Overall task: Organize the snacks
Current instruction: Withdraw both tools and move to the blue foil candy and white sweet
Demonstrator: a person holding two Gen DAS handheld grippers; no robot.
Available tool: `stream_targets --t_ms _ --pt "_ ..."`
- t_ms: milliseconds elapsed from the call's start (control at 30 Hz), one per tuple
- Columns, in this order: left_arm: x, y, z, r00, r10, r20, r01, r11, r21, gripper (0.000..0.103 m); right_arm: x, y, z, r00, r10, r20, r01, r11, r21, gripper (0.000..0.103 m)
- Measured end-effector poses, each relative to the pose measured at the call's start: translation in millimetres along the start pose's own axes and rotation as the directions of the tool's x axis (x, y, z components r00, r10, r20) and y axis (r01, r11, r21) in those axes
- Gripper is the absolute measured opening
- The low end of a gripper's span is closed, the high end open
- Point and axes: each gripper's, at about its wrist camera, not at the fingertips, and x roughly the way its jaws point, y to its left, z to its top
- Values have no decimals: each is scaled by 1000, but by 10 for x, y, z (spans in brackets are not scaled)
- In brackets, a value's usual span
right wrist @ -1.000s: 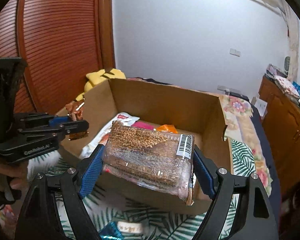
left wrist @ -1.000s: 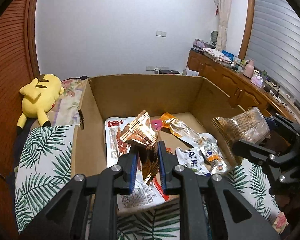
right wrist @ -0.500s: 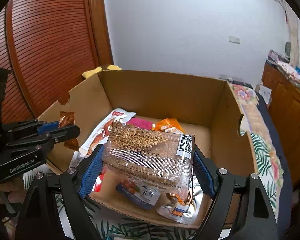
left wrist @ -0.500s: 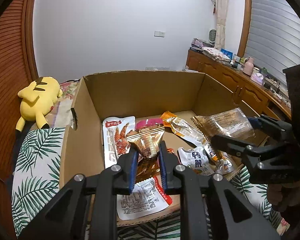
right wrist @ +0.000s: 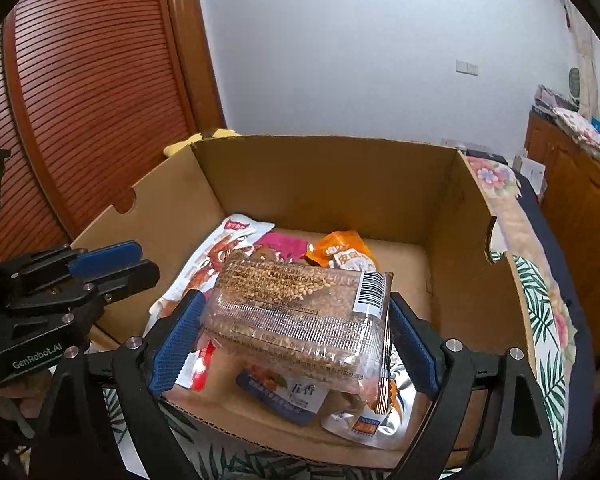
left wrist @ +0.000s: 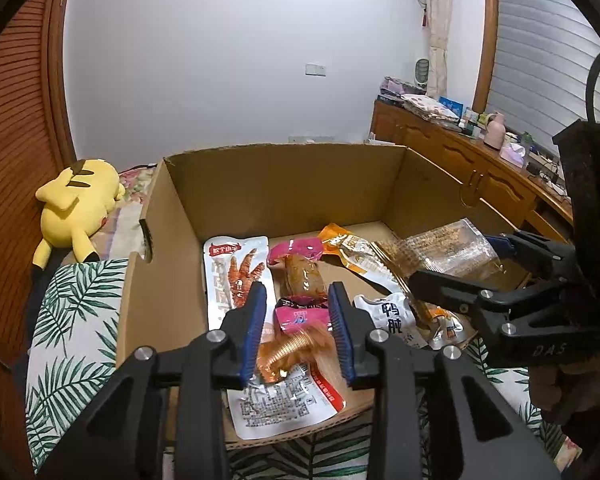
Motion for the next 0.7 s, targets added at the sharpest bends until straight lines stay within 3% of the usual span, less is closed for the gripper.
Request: stream_targets --t_ms 233,467,700 --pt "-123 -39 5 1000 0 17 0 1000 1 37 48 31 45 1000 -8 -23 8 1000 -16 93" --pt "-373 -116 -52 999 -13 50 12 1000 20 43 -58 76 66 1000 -11 10 11 1000 -21 95" --pt "-671 -251 -158 997 -38 70 35 998 47 46 -525 191 -99 996 25 89 -22 999 -34 95"
